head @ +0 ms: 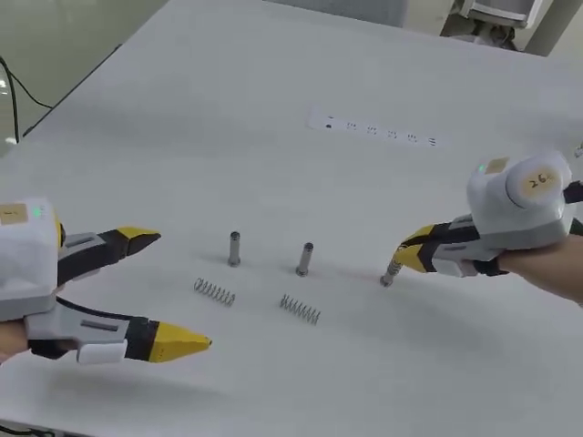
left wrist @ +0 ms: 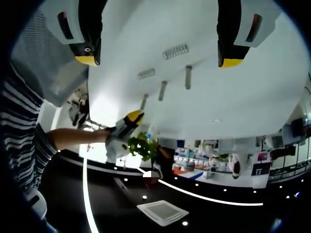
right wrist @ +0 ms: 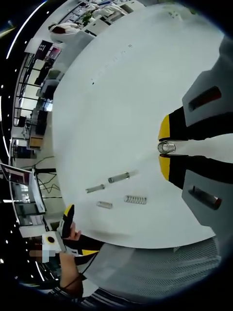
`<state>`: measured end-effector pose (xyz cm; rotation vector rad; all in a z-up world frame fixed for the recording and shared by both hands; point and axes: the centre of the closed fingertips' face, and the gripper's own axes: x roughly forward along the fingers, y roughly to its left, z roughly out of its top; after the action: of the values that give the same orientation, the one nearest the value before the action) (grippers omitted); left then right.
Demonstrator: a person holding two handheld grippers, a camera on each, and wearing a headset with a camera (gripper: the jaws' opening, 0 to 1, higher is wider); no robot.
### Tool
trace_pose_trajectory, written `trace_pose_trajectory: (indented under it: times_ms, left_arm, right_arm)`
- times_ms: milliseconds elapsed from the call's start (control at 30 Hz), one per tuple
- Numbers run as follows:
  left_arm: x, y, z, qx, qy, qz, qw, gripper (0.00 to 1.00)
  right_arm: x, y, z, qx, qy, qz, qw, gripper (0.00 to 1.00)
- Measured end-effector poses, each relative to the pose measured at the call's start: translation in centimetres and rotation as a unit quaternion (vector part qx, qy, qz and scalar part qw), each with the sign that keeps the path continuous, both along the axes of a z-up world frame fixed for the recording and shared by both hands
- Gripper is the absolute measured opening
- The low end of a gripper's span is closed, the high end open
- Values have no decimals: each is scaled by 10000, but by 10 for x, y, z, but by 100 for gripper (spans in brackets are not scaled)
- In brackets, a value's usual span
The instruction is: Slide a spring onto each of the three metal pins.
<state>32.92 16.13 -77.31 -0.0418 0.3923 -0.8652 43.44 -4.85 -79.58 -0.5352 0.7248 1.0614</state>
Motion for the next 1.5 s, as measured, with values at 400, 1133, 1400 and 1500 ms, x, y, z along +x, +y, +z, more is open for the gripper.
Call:
trace_pose_trajectory:
  times_ms: [400, 1133, 1400, 1500]
  left_arm:
    - [0, 0, -1, 0, 8, 14, 10000, 96]
    - [0, -3, 0, -47, 4, -5, 10000, 96]
    - [0, -3, 1, -52, -1, 5, 10000, 96]
    - [0, -2, 1, -51, -7, 13, 10000, 96]
  right_arm:
    - [-5, -4, -24, -154, 51, -15, 9999, 8]
    - [-8, -4, -21, -89, 9, 101, 9999, 13]
    - [-7, -4, -17, -51, -46, 76, 9999, 18]
    - [-6, -4, -15, -25, -57, 44, 10000, 19]
